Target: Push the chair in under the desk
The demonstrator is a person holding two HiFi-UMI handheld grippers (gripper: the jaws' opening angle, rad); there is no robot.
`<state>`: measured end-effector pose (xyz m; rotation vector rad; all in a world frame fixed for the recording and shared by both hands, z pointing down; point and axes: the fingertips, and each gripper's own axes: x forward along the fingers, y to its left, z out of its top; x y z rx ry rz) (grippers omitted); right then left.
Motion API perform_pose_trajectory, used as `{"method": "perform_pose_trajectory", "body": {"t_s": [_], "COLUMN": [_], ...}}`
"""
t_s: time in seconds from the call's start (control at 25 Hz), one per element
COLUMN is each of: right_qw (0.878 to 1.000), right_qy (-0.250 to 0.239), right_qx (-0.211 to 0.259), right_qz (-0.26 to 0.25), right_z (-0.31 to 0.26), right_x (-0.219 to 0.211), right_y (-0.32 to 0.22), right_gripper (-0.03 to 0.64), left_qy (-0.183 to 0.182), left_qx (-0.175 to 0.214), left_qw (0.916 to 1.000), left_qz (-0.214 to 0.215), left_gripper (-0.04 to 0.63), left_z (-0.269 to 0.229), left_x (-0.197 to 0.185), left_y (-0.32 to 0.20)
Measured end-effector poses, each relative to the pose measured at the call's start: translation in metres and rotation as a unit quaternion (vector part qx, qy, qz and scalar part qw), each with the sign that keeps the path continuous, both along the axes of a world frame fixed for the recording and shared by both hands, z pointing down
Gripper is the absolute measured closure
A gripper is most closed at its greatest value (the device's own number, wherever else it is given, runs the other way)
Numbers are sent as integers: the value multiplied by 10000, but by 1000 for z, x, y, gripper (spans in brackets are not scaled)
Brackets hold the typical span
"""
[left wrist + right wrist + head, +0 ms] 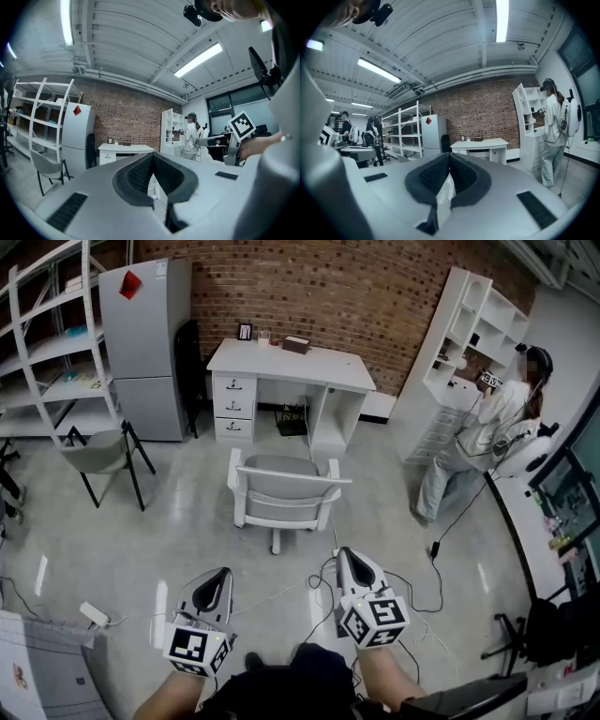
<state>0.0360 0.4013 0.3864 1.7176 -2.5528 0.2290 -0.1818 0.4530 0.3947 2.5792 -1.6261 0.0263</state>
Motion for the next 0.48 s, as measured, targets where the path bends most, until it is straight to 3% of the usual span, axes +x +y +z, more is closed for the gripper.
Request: {"method": "perform_pose_trajectory", "body": {"t_s": [0.48], "right_qw": [9998], "right_qy": [-70], "right_qx": [167], "right_qz": [-53], "right_z": [-7], "right_x": [11], "right_y": [-45], "right_gripper": [609], "left_qy": [59], "left_qx": [32], "left_qw": [10000], "left_qz": [36], "left_gripper": [589], "left_z": [-2], "left_x": [11], "left_y": [-44]}}
